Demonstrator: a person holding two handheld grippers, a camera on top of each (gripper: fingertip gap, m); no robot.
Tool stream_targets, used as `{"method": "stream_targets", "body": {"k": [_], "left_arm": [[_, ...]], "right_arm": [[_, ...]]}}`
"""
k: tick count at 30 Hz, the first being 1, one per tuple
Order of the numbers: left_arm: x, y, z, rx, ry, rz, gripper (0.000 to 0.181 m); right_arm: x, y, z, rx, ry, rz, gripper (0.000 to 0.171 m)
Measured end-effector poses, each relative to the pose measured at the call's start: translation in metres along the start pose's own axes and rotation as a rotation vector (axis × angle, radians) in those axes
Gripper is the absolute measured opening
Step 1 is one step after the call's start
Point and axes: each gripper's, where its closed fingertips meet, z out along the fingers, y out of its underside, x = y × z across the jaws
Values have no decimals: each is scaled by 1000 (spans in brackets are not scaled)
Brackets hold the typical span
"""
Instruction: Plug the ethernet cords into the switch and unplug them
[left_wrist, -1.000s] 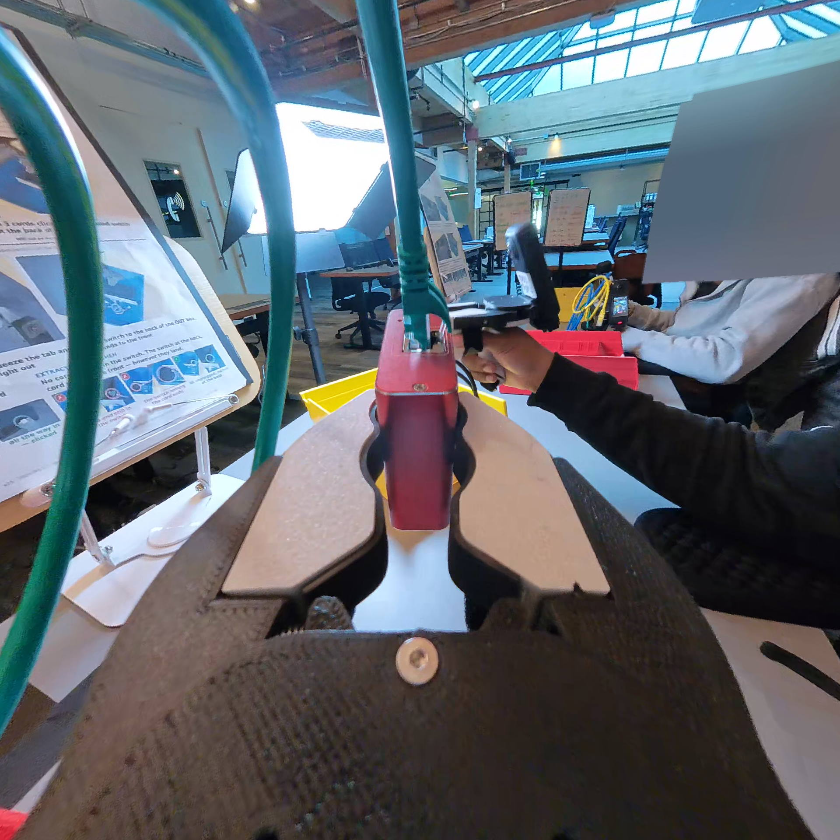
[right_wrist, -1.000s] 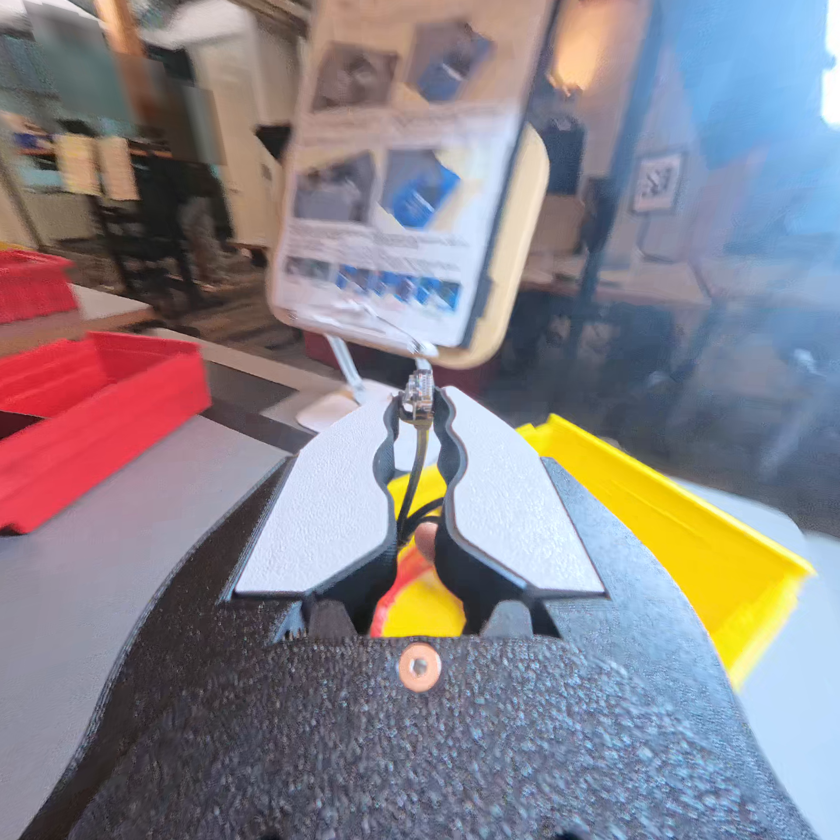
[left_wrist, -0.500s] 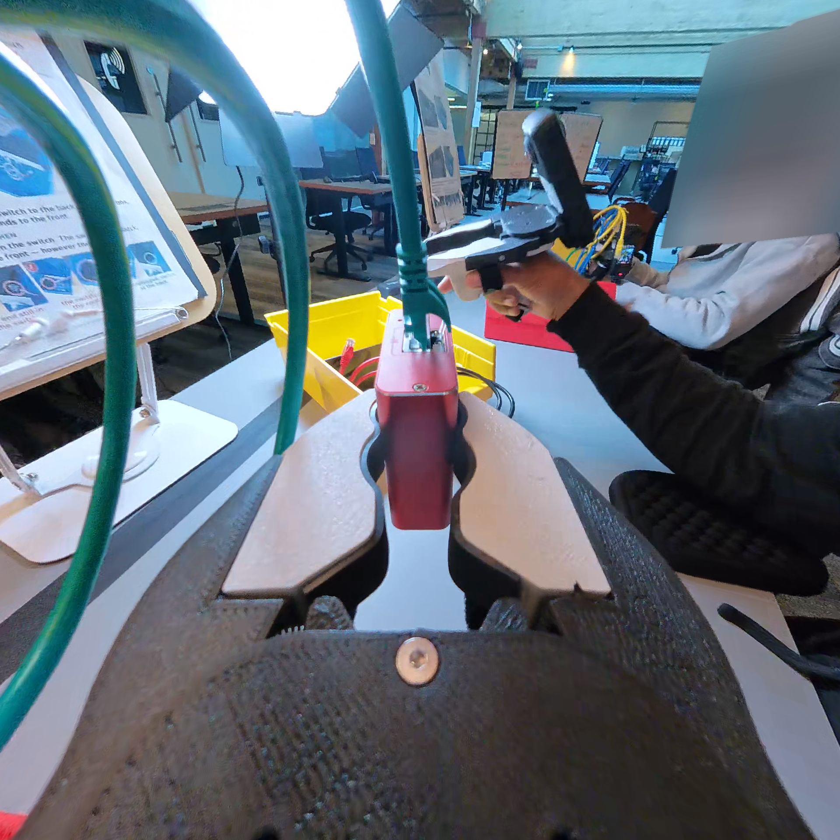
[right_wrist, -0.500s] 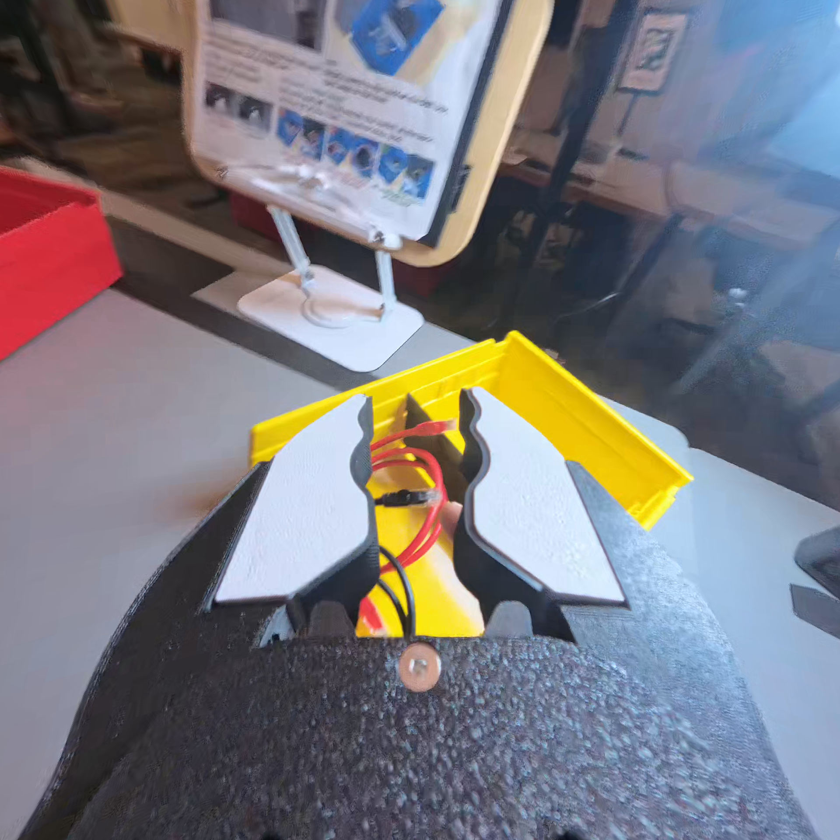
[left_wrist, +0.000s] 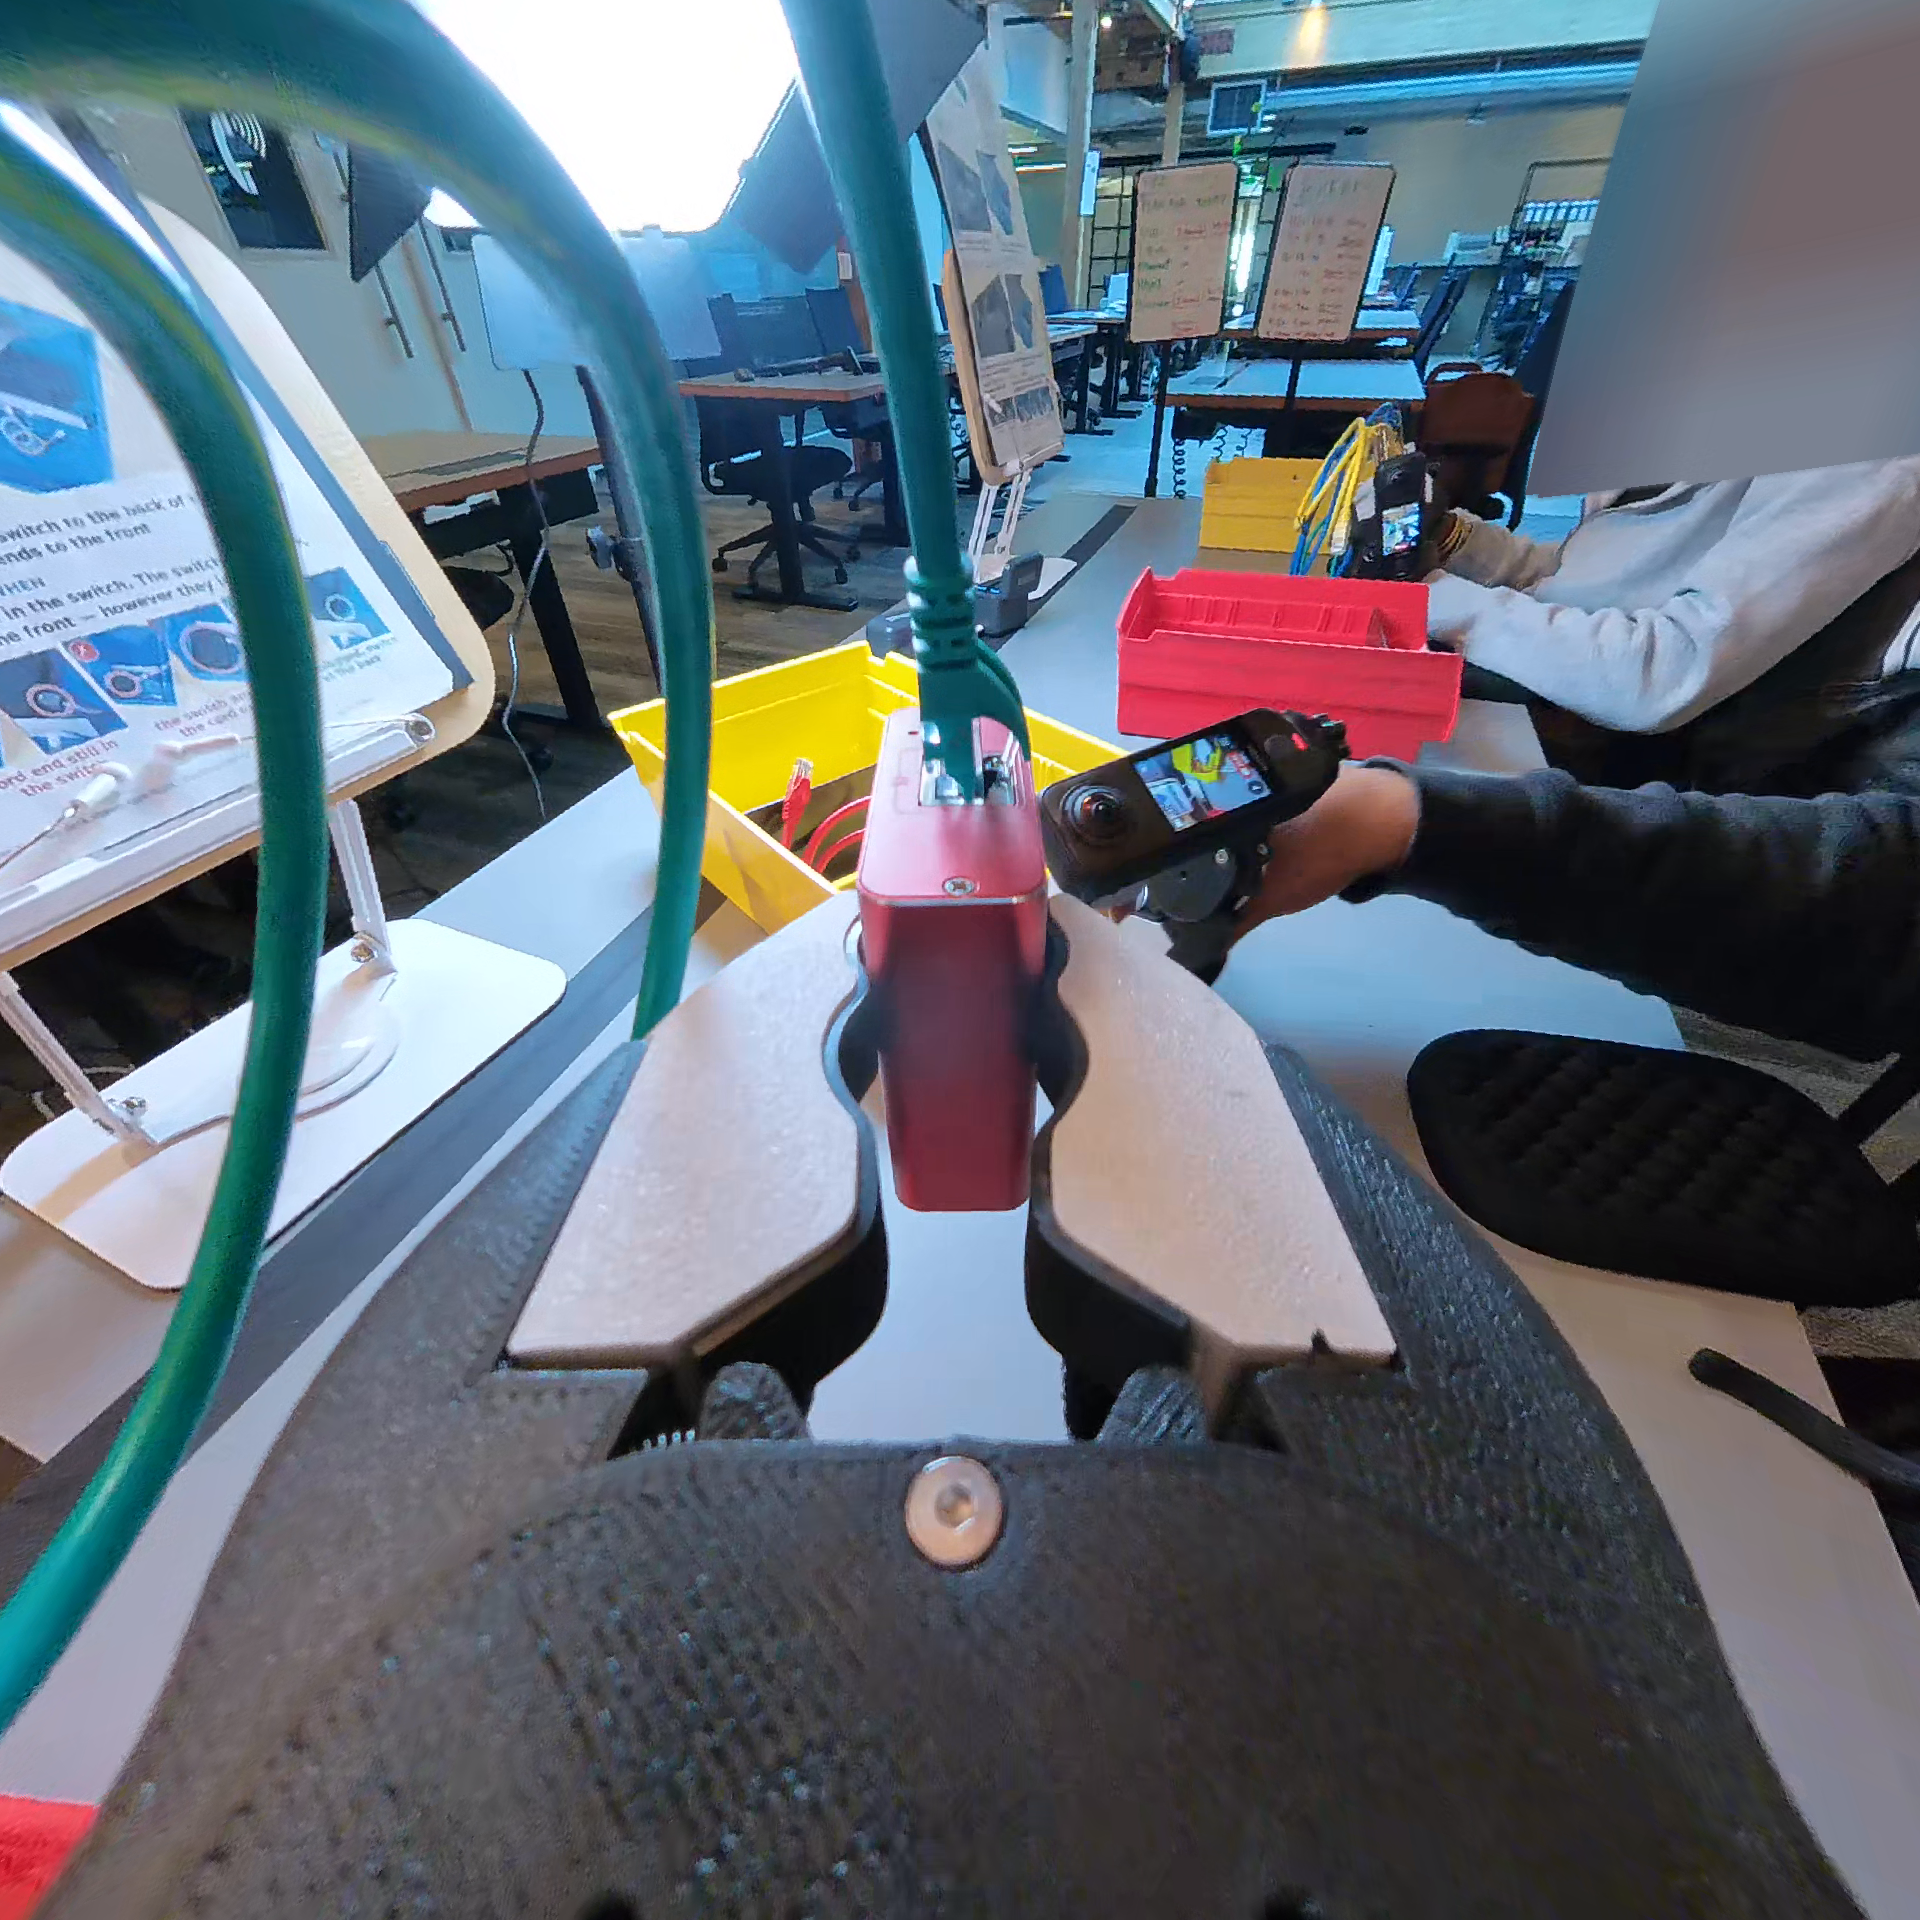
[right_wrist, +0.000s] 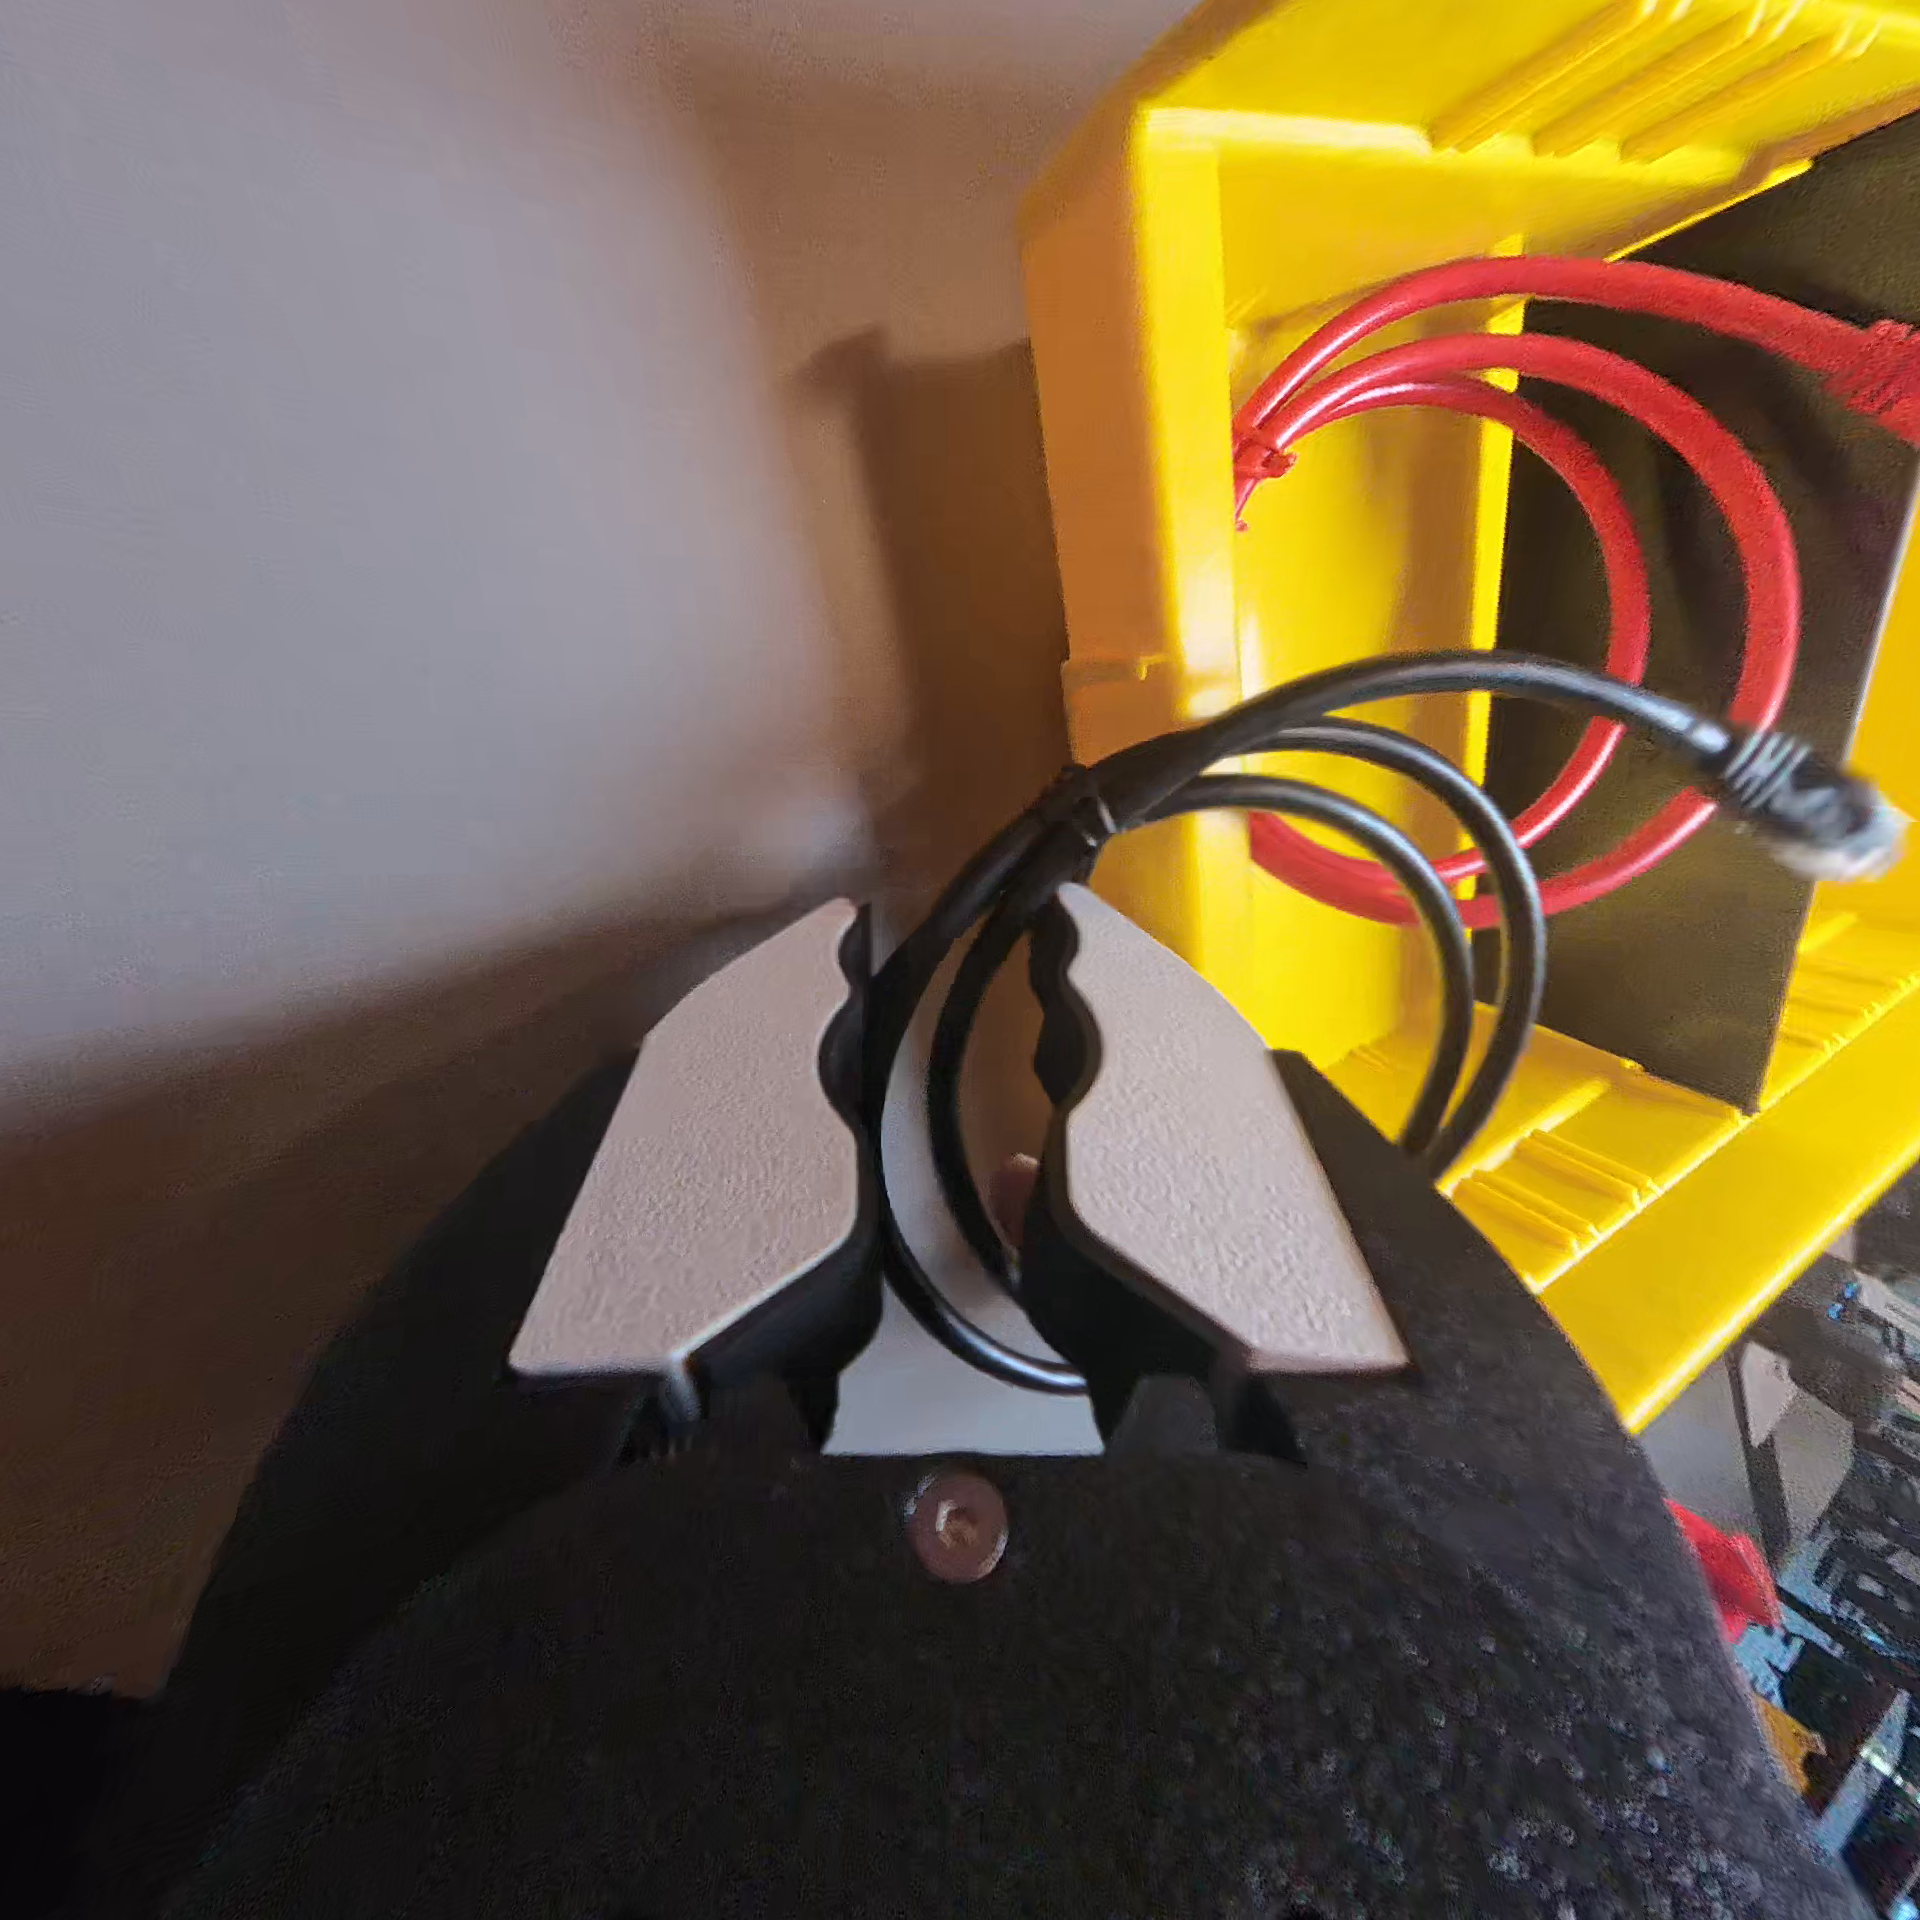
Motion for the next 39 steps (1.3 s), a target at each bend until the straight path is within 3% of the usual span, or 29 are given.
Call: {"method": "stream_targets", "body": {"k": [1,6,10,12,15,21,24,28,30,34,36,39], "left_arm": [[2,-2,-2,3,0,10,27],[-2,-9,-9,30,-4,11,27],[-3,-3,-5,14,2,-9,27],[0,-2,-3,6,10,1,27],[4,0,-2,-14,16,28,27],[0,11,5,-44,27,-5,27],[1,24,12,-97,33,-8,27],[9,54,17,-268,96,2,27],[17,71,16,-363,146,17,27],[40,91,11,-491,275,29,27],[42,101,7,-548,293,54,27],[46,99,2,-522,344,37,27]], "right_arm": [[3,-5,-2,20,8,-3,20],[36,-38,-50,159,20,-23,9],[89,-45,-64,124,79,-74,9],[116,-36,-50,43,151,-101,13],[119,-13,-28,-89,152,-125,39],[62,-64,-66,336,-64,32,39],[32,-109,-115,623,-222,63,42],[-22,-157,-187,914,-469,-61,44],[-46,-170,-201,958,-532,-132,44],[-97,-180,-179,894,-651,-237,47],[-116,-178,-169,892,-718,-272,28],[-122,-177,-173,1001,-766,-241,26]]}}
